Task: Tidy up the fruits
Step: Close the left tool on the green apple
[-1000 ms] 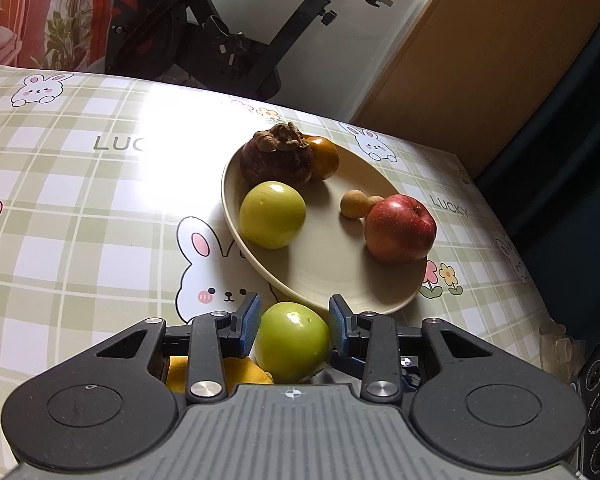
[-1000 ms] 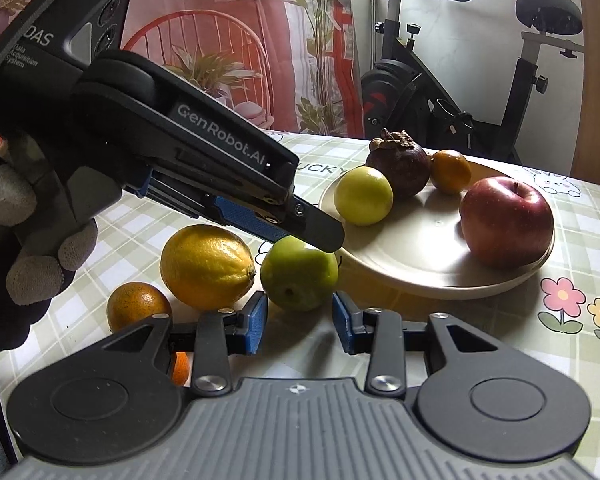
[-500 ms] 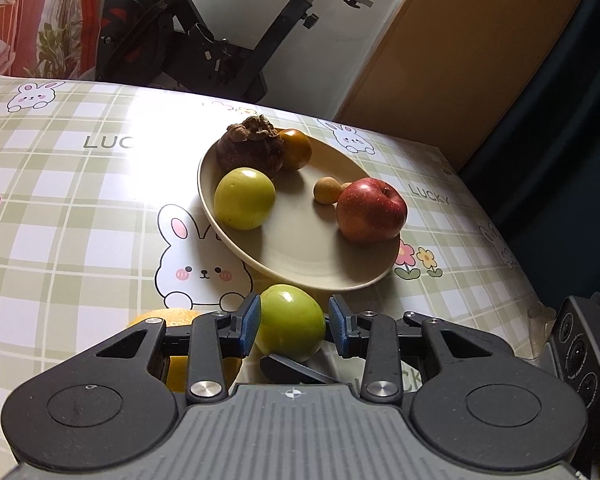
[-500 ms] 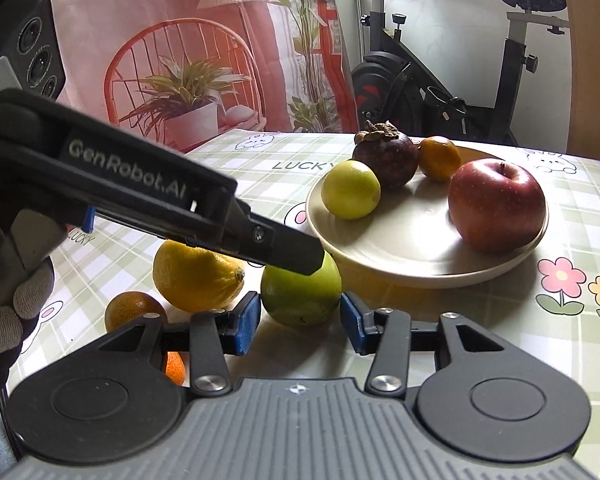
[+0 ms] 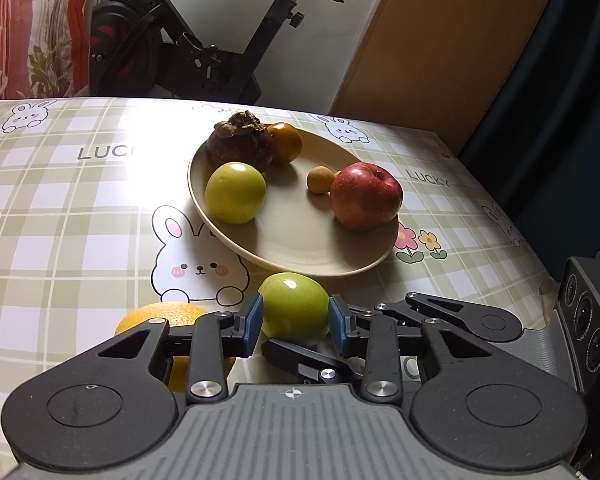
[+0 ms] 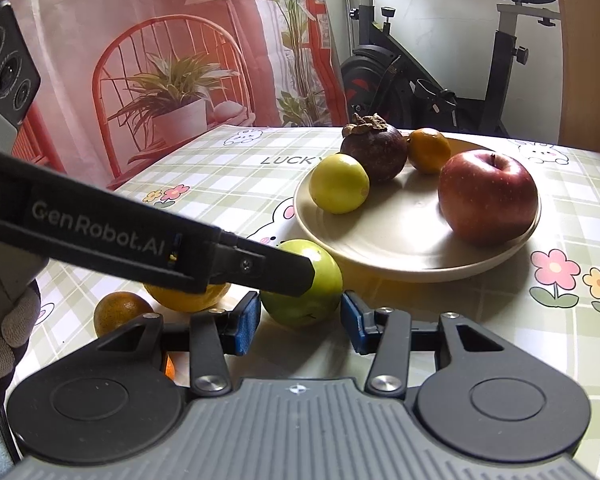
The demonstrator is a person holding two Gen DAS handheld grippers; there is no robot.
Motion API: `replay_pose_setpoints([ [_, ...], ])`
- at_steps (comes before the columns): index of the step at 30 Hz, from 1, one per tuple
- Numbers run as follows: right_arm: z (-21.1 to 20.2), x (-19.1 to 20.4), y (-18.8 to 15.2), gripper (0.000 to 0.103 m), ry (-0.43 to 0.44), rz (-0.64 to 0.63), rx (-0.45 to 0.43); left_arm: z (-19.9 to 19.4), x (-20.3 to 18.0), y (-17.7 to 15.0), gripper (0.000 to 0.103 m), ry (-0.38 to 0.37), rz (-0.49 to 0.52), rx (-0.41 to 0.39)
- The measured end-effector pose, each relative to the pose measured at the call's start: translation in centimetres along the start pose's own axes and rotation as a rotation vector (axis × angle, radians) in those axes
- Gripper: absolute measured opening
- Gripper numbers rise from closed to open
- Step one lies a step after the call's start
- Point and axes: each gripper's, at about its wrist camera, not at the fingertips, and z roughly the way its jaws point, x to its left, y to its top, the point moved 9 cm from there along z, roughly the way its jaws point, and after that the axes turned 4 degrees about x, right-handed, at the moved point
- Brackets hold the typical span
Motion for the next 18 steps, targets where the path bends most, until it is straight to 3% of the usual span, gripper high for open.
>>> replay_pose_setpoints([
  [18, -0.33, -0.01, -0.1, 0.046, 0.001, 0.003, -0.004, 0.44, 0.57, 0.74, 0.039, 0.005, -0.056, -0.008],
])
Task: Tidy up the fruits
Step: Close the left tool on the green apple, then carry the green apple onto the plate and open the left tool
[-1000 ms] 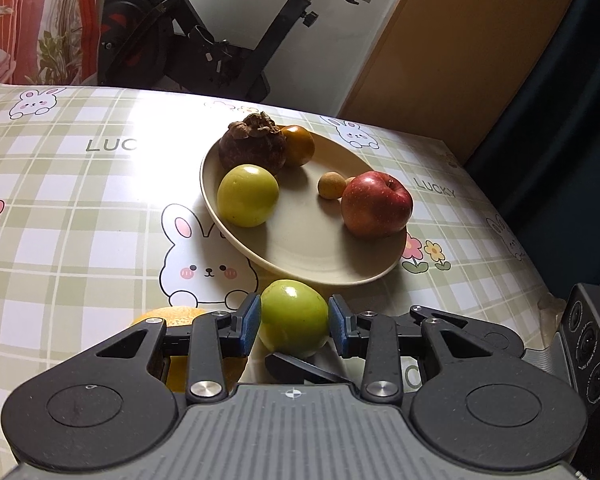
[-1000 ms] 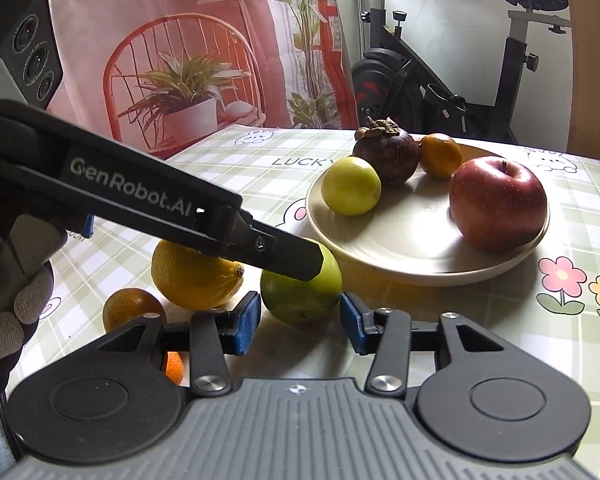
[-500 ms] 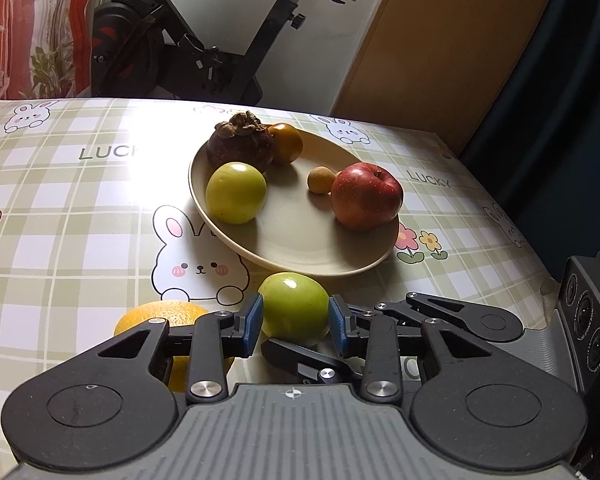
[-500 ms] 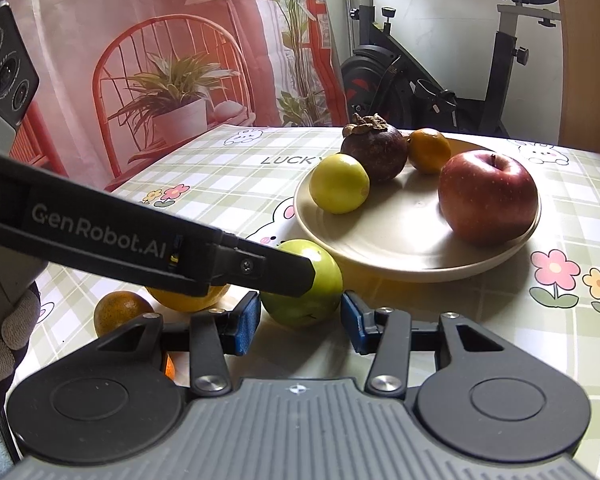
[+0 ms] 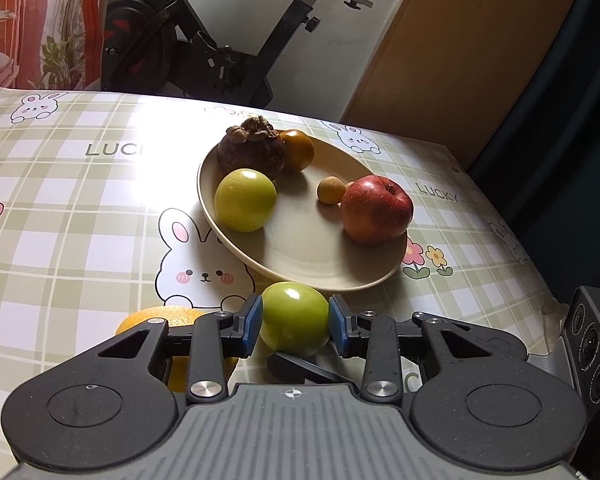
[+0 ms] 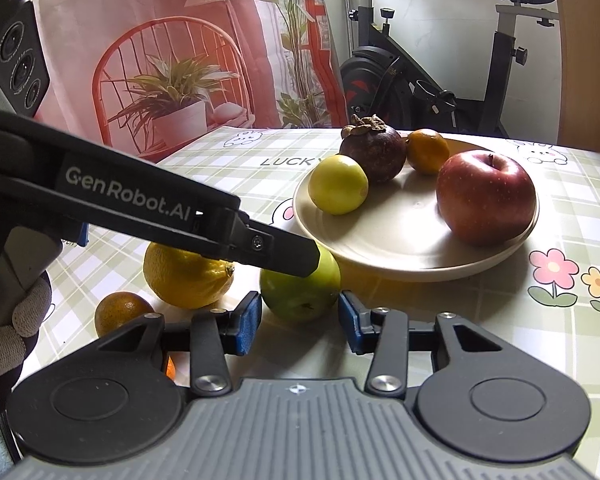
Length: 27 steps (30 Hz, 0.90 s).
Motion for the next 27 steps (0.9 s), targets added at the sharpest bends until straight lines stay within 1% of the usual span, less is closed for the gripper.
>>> replay_pose_setpoints([
  [7, -0.1, -0.2, 0.0, 0.046, -0.002, 0.008, 0.002, 0.4, 0.0, 0.4, 0.042, 0.003, 0.013, 0.024],
  [11, -0.2, -0.3, 0.1, 0.046, 0.006, 0.021, -0.007, 0.8, -0.1, 0.6, 0.046, 0.004, 0.039, 0.045],
  [14, -0.3, -0.7, 0.1, 0.047, 0.027, 0.043, -0.004, 0.9, -0.2, 0.7, 0.046, -0.002, 0.042, 0.061],
  [16, -0.4, -0.8, 0.1, 0.047, 0.032, 0.051, -0.005, 1.0, -0.6, 0.5, 0.044, 0.001, 0.062, 0.072],
  [21, -0.6, -0.7, 0.1, 0.049, 0.028, 0.056, -0.013, 0.9, -1.3, -0.1, 0.044, 0.003, 0.085, 0.07],
  [27, -1.1, -0.5, 0.0, 0.048, 0.017, 0.048, -0.023, 0.5, -1.4, -0.3, 0.044, -0.007, 0.064, 0.083],
])
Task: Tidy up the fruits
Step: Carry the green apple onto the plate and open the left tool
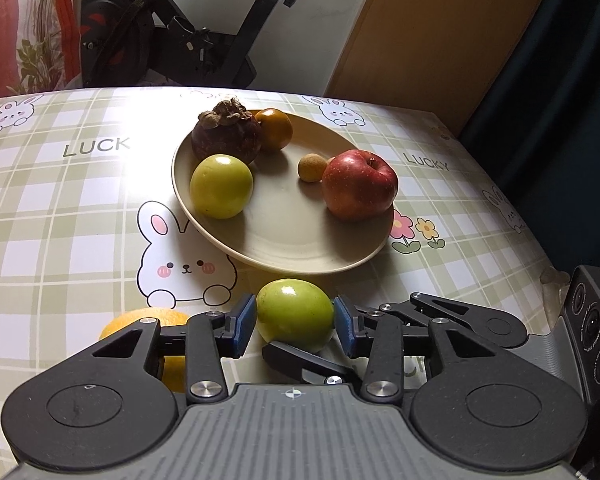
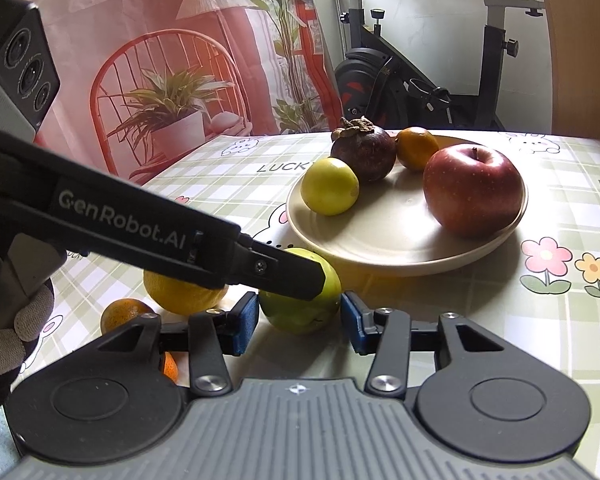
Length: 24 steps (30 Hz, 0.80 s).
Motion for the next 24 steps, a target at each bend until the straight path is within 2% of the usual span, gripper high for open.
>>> replay_pose_setpoints([
  [6, -1.5, -0.3, 0.5, 0.048, -0.026, 0.006, -0.051, -1.3, -1.5, 1.0, 0.044, -0.05, 0.019, -0.04],
  [13, -3.3, -1.0, 3.5, 0.048, -0.037, 0.014, -0.128, -2.9, -2.9, 3.7, 0.044, -0.073, 0.059, -0.094],
  [20, -2.7, -1.9, 7.9, 0.048, -0.058, -0.027, -0.151, -3.0, -2.7, 7.4, 0.044, -0.044, 0.089, -0.143],
  [24, -1.0, -3.3, 10.3, 0.048, -0.083, -0.065, -0.126, -1.4, -1.3, 10.0, 0.044, -0.055, 0.015, -0.139],
])
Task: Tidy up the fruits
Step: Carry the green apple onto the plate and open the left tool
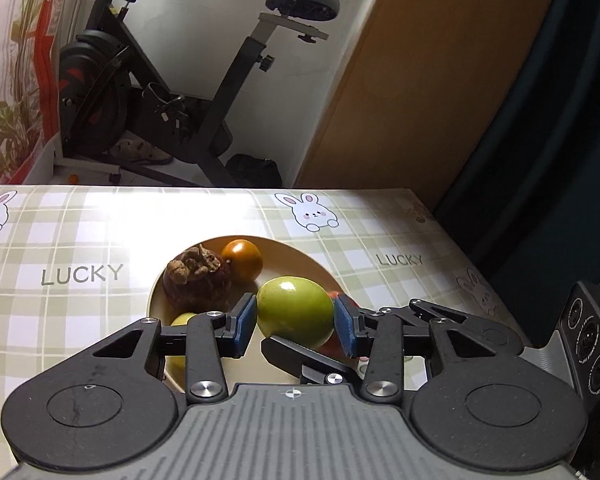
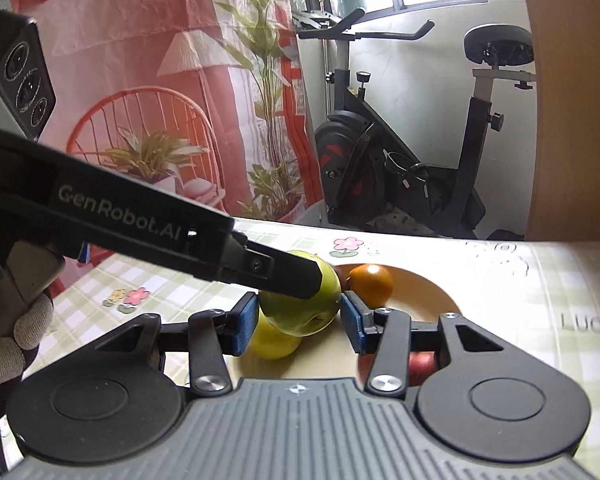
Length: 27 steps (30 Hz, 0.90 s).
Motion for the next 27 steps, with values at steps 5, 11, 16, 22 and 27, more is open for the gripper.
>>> replay_pose_setpoints([
  [5, 2.9, -1.8, 0.5, 0.048, -0.046, -0.06, 0.054, 3.0, 0.6, 1.2, 0.044, 0.017, -0.021, 0.043],
  [11, 5.7, -3.6, 0.0, 0.048, -0.059, -0.079, 0.123, 5.7, 1.6, 1.2, 0.043, 0.015, -0.058, 0.084],
  [16, 7.3, -4.3, -0.9, 0.048, -0.054, -0.098, 0.179, 7.1, 2.1, 1.1, 0.043, 0.012, -0.072, 0.107],
  [22, 7.9, -4.5, -1.2, 0.048, -0.058, -0.1, 0.202, 7.6, 2.3, 1.2, 0.043, 0.006, -0.081, 0.107],
  [27, 7.1, -4.5, -1.0, 0.05, -0.081, -0.085, 0.211, 5.9, 1.8, 1.7, 0.043, -0.02, -0.076, 0.069],
])
